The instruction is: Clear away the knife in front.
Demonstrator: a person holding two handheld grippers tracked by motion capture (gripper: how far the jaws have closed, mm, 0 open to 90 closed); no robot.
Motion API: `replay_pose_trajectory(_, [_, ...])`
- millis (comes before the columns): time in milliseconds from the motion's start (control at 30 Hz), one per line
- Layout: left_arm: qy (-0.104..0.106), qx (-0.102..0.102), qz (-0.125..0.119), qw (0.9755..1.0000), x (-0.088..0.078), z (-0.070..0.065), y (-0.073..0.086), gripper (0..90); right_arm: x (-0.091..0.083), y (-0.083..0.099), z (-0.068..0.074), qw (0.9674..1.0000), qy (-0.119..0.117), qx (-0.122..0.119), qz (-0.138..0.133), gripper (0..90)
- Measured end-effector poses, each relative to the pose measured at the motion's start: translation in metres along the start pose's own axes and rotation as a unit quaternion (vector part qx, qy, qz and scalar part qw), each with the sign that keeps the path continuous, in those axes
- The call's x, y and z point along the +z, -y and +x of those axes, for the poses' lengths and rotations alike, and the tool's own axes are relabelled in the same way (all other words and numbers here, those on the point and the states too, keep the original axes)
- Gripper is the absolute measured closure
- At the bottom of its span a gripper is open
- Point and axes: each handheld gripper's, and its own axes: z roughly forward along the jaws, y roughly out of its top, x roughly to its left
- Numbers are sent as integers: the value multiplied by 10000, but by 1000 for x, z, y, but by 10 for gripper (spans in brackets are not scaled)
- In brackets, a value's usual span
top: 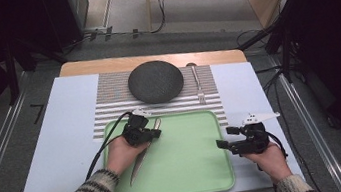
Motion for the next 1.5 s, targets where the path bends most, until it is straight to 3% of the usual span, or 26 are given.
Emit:
replay_pose_trajectory(700, [-118,-232,4,9997,-17,13,13,900,0,0,0,10000,-7,3,-9,207])
replay_pose_trajectory(1033, [-148,-216,-143,9996,-9,16,4,900,1,-1,0,10000,-9,-16,2,207])
replay_pose_trajectory(1500, [-209,-355,-101,9991,-20,25,12,900,0,0,0,10000,-23,-8,-8,207])
